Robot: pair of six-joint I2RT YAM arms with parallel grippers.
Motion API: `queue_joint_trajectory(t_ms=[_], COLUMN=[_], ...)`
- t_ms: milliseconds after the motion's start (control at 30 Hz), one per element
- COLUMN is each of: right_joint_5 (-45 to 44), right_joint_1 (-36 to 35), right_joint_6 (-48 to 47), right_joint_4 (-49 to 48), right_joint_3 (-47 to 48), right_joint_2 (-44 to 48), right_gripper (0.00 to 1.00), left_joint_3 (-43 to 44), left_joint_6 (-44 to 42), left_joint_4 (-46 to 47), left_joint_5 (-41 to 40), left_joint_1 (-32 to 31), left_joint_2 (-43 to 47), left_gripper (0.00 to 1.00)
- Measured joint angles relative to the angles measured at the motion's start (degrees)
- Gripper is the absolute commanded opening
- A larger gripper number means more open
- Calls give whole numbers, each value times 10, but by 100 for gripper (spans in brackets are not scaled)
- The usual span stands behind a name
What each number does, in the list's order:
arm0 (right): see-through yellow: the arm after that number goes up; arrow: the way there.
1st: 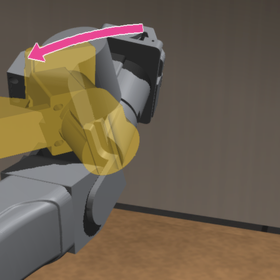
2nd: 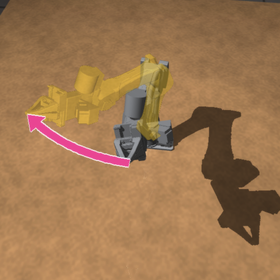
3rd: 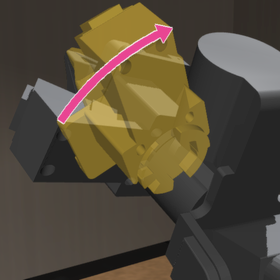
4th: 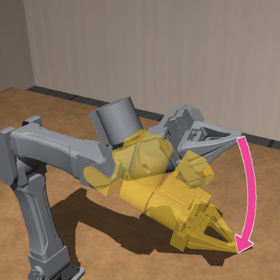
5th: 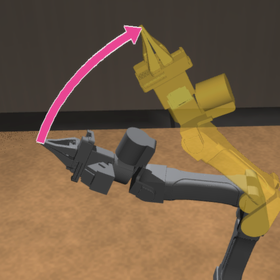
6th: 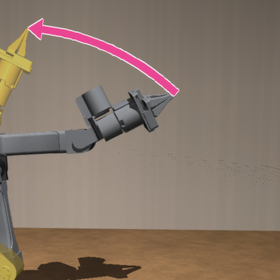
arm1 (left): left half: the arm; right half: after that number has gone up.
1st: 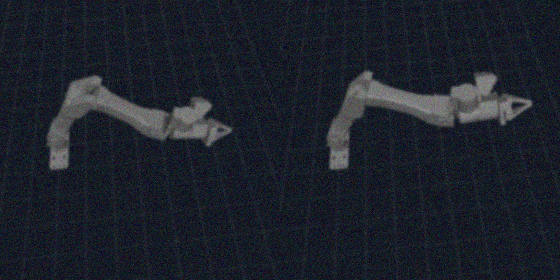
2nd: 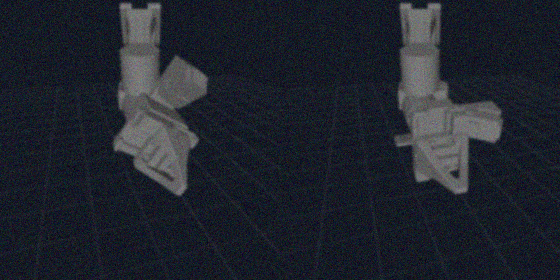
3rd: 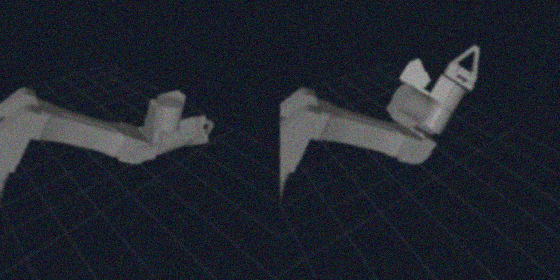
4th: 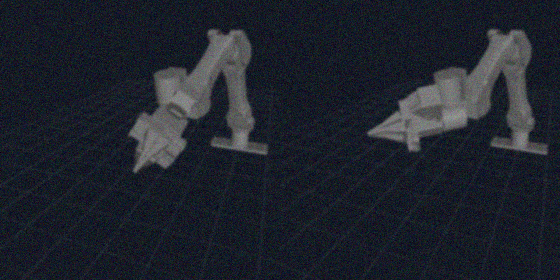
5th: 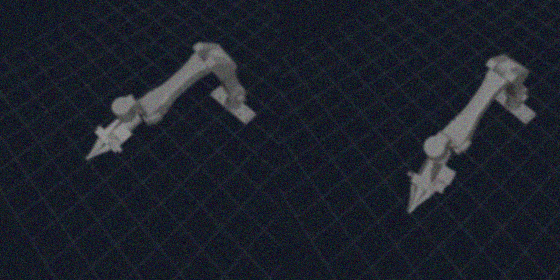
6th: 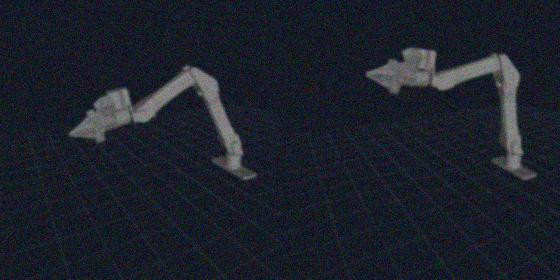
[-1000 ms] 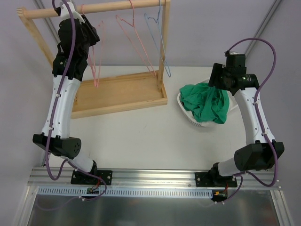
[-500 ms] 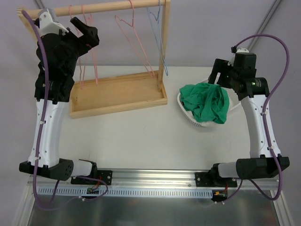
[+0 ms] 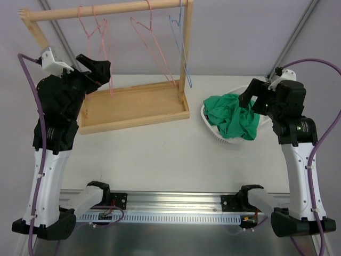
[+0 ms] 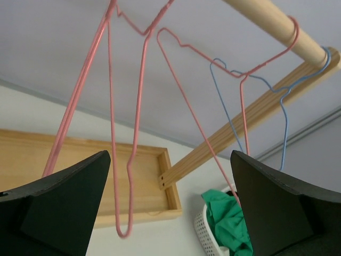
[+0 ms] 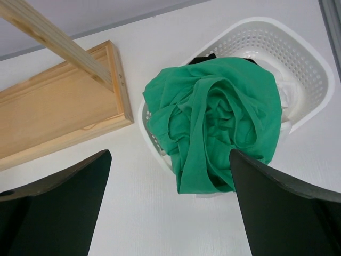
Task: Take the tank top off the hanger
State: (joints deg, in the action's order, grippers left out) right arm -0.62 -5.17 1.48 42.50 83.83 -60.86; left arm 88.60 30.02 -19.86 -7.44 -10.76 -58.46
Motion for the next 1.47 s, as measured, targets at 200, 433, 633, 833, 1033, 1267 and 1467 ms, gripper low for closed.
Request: queue_joint_trajectory(t_ms=[200, 433, 633, 833, 1033, 1267, 1467], right_joint_5=[55, 111, 135, 141, 147, 148, 148], right_joint_1=[0, -2, -7, -23, -40, -45, -51], right_joint_6=[0, 7, 12, 8, 4, 0, -1], right_joint_4=[-9, -23, -31, -33, -41, -47, -50], right_joint_3=[-75, -187, -241, -258, -266, -285, -286], right_joint_2=[57, 139, 199, 207, 209, 214, 214], right_gripper=[99, 99, 99, 99, 99, 99, 99], left_joint_3=[-114, -231, -321, -376, -403, -408, -408], left_joint_6=[34, 59, 71, 71, 73, 73, 73], left_joint_4=[-2, -1, 0, -1, -1, -1, -1], left_joint_5=[31, 91, 145, 173, 188, 192, 192], left_joint_1=[0, 0, 0, 0, 0, 0, 0], left_joint_2=[110, 244, 328, 351, 360, 364, 365], left_gripper=[99, 99, 99, 99, 99, 99, 99])
